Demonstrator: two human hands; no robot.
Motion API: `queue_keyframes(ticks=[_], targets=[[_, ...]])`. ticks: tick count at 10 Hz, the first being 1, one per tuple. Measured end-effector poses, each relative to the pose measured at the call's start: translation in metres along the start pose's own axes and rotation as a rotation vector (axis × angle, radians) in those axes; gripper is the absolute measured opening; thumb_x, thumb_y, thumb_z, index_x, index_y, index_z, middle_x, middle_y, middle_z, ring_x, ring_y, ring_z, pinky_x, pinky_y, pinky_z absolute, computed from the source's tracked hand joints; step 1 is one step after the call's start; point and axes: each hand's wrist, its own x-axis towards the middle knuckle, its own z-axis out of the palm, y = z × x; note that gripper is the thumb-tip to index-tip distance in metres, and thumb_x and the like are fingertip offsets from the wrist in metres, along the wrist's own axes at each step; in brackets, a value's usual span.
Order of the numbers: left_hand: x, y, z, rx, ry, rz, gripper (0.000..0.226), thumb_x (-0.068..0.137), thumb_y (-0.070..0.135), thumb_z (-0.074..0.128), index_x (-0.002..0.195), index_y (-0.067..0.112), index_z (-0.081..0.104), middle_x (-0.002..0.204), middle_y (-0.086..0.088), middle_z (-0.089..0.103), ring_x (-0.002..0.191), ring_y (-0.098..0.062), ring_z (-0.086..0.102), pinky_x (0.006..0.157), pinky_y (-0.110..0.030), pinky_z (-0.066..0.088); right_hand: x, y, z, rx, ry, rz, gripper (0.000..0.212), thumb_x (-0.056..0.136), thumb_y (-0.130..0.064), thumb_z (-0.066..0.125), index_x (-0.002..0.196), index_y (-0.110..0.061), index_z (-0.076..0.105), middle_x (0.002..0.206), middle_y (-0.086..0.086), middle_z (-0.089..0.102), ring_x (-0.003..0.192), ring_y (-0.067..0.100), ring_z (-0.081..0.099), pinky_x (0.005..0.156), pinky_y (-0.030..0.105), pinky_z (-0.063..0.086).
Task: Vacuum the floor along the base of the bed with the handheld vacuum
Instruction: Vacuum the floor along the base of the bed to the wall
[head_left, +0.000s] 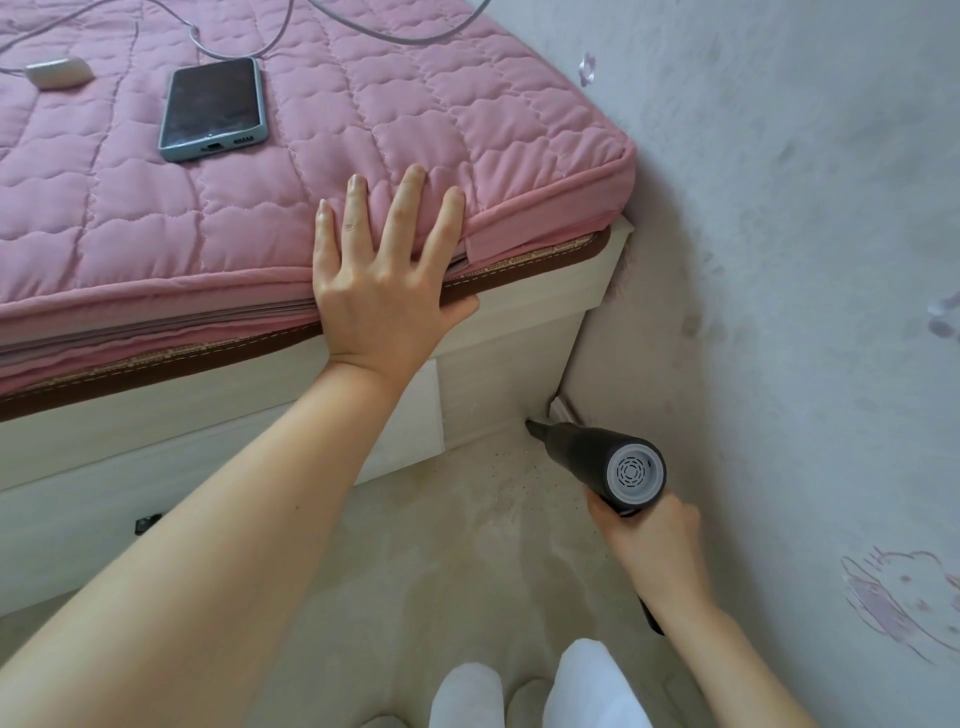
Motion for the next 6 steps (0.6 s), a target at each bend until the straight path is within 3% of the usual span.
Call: queue_keyframes(ticks=[4,6], targets=[[0.001,0.0,-0.001,-0.023,-0.004,-0.001,0.078,0.073,0.066,0.056,0.141,0.028,0.052,0.145,-0.007,0.055,0.127,-0.045,0.055,0.103,-0.062,0.045,0.002,0.004,-0.003,-0.066,0.006,0.012,0.033,0.071,-0.047,0.067,0.085,-0.017,0.06,0.065,0.005,0.065,0.066,0.029,0.061,0.051,0.034,0.047],[0.002,0.0,-0.002,-0.035,-0.006,-0.002,0.077,0.074,0.067,0.054,0.141,0.028,0.052,0.145,-0.008,0.055,0.127,-0.045,0.055,0.104,-0.062,0.044,-0.007,-0.007,-0.005,-0.005,-0.04,-0.018,0.027,0.069,-0.042,0.069,0.077,-0.018,0.061,0.064,0.006,0.066,0.068,0.033,0.062,0.055,0.036,0.05]])
